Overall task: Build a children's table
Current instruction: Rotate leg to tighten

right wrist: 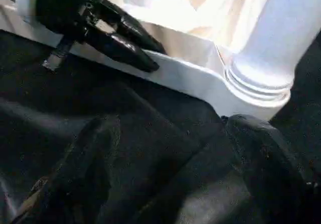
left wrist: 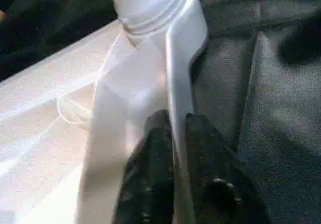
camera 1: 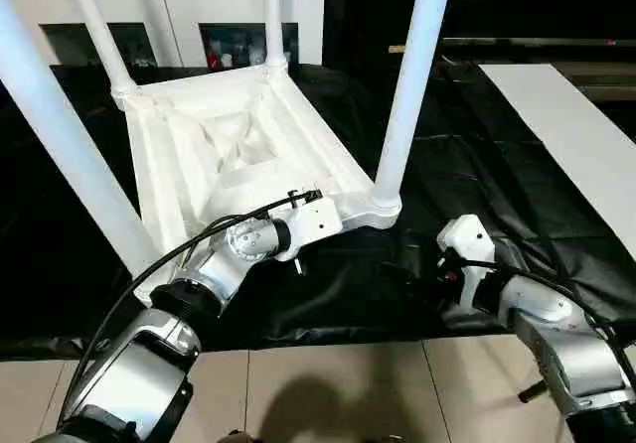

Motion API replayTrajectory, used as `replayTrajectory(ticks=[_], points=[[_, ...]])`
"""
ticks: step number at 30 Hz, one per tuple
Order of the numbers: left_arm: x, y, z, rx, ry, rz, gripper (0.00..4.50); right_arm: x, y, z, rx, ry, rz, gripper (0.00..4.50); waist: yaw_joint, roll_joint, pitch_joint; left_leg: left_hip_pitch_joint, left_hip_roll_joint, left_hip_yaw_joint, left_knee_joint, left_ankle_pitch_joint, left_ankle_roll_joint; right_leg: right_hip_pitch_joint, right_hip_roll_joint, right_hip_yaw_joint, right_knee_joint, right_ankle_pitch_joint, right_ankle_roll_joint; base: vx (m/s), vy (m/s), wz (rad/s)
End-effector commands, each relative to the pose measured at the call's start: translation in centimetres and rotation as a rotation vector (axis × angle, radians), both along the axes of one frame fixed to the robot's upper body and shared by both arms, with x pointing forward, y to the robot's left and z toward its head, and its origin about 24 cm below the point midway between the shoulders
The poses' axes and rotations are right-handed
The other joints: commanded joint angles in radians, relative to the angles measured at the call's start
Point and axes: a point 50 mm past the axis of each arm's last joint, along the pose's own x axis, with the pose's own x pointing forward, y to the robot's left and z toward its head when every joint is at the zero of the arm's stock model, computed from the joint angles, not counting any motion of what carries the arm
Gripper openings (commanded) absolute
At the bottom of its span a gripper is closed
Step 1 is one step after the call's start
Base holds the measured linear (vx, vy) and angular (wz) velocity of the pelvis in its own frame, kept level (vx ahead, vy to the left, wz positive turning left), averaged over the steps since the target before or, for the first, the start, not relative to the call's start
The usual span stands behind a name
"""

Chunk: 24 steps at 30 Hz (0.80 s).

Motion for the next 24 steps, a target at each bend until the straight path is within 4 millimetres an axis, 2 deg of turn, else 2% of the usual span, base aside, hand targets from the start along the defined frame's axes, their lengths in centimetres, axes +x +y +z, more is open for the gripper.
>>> replayTrajectory(ticks=[1,6,8,9,10,11,12,13,14,15,16,17,20,21,23,24], points=[[0.4,-0.5,2.5,-0.106,-0.064,-0.022,0.86,-0.1,0.8,0.5,0.004,-0.017,0.030,3.75,0.009,-0.007,-0.070,0.007,0.035,-0.006,-0.069,-0.210,0.066,0.059,-0.056,0.048,-0.080,-0.213,-0.202,0.000,0.000,0.00],[0.2,0.0,2.8,-0.184,-0.063,0.011,1.24,-0.3,1.4,0.4,0.002,-0.018,0.059,3.75,0.015,-0.006,-0.070,0.008,0.034,-0.004,-0.069,-0.195,0.072,0.060,-0.054,0.049,-0.074,-0.179,-0.209,0.000,0.000,0.00],[-0.4,1.1,3.0,-0.214,-0.007,0.026,1.34,-0.3,1.6,0.3,-0.004,-0.022,0.071,3.75,0.016,-0.005,-0.069,0.008,0.040,-0.006,-0.072,-0.190,0.063,0.063,-0.061,0.050,-0.067,-0.177,-0.217,0.000,0.000,0.00],[-1.4,2.1,2.9,-0.209,0.060,0.004,1.40,-0.3,1.7,0.3,-0.002,-0.022,0.077,3.75,0.012,-0.004,-0.065,0.005,0.036,-0.002,-0.074,-0.203,0.062,0.059,-0.054,0.050,-0.074,-0.212,-0.207,0.000,0.000,0.00],[-1.4,2.1,2.9,-0.209,0.062,0.003,1.40,-0.3,1.7,0.3,-0.002,-0.022,0.077,3.75,0.009,-0.002,-0.066,0.007,0.039,-0.003,-0.075,-0.211,0.055,0.056,-0.056,0.052,-0.073,-0.226,-0.209,0.000,0.000,0.00],[-3.1,3.7,2.7,-0.166,0.174,-0.048,1.59,-0.4,1.9,0.4,0.009,-0.022,0.084,3.75,0.009,0.001,-0.065,0.010,0.039,-0.002,-0.075,-0.222,0.048,0.054,-0.054,0.052,-0.073,-0.236,-0.206,0.000,0.000,0.00],[-4.2,4.4,2.5,-0.138,0.241,-0.091,1.59,-0.4,2.0,0.4,0.017,-0.022,0.089,3.75,0.010,0.004,-0.066,0.012,0.044,-0.006,-0.080,-0.227,0.038,0.055,-0.060,0.054,-0.068,-0.238,-0.210,0.000,0.000,0.00],[-4.2,4.4,2.5,-0.138,0.241,-0.091,1.71,-0.4,2.0,0.4,0.017,-0.022,0.089,3.75,0.003,0.008,-0.062,0.009,0.041,-0.004,-0.083,-0.241,0.032,0.051,-0.050,0.052,-0.070,-0.247,-0.207,0.000,0.000,0.00],[-5.2,5.2,2.4,-0.111,0.314,-0.113,1.71,-0.5,2.0,0.4,0.024,-0.022,0.094,3.75,0.004,0.009,-0.061,0.018,0.040,0.000,-0.081,-0.258,0.024,0.045,-0.048,0.054,-0.072,-0.255,-0.205,0.000,0.000,0.00],[-5.7,5.6,2.4,-0.095,0.356,-0.124,1.90,-0.5,2.1,0.5,0.028,-0.022,0.097,3.75,0.005,0.011,-0.059,0.025,0.042,0.001,-0.082,-0.278,0.016,0.041,-0.048,0.057,-0.072,-0.258,-0.213,0.000,0.000,0.00],[-6.3,6.3,2.3,-0.053,0.396,-0.134,1.99,-0.5,2.1,0.5,0.029,-0.022,0.104,3.75,0.005,0.011,-0.057,0.023,0.041,0.001,-0.083,-0.286,0.014,0.042,-0.047,0.056,-0.075,-0.268,-0.212,0.000,0.000,0.00],[-6.8,7.0,2.3,-0.003,0.420,-0.130,2.05,-0.5,2.2,0.5,0.031,-0.021,0.107,3.75,0.011,0.013,-0.057,0.030,0.042,0.003,-0.084,-0.306,0.007,0.038,-0.047,0.056,-0.078,-0.291,-0.206,0.000,0.000,0.00],[-7.2,7.8,2.3,0.059,0.436,-0.107,2.32,-0.5,2.3,0.4,0.032,-0.020,0.110,3.75,0.011,0.016,-0.050,0.032,0.039,0.002,-0.088,-0.349,-0.012,0.036,-0.045,0.056,-0.083,-0.355,-0.180,0.000,0.000,0.00],[-6.9,7.9,2.2,0.083,0.420,-0.058,2.41,-0.4,2.3,0.4,0.028,-0.021,0.109,3.75,0.010,0.016,-0.049,0.035,0.039,0.002,-0.087,-0.366,-0.020,0.032,-0.045,0.057,-0.087,-0.380,-0.169,0.000,0.000,0.00],[-5.5,8.4,1.5,0.154,0.366,0.102,2.55,-0.4,2.4,0.3,0.024,-0.022,0.106,3.75,0.010,0.015,-0.047,0.036,0.038,0.000,-0.088,-0.377,-0.029,0.033,-0.047,0.059,-0.091,-0.405,-0.155,0.000,0.000,0.00],[-5.4,8.4,1.5,0.158,0.364,0.111,2.66,-0.4,2.4,0.3,0.024,-0.022,0.105,3.75,0.009,0.014,-0.048,0.036,0.036,-0.001,-0.088,-0.384,-0.032,0.034,-0.046,0.058,-0.094,-0.427,-0.139,0.000,0.000,0.00]])
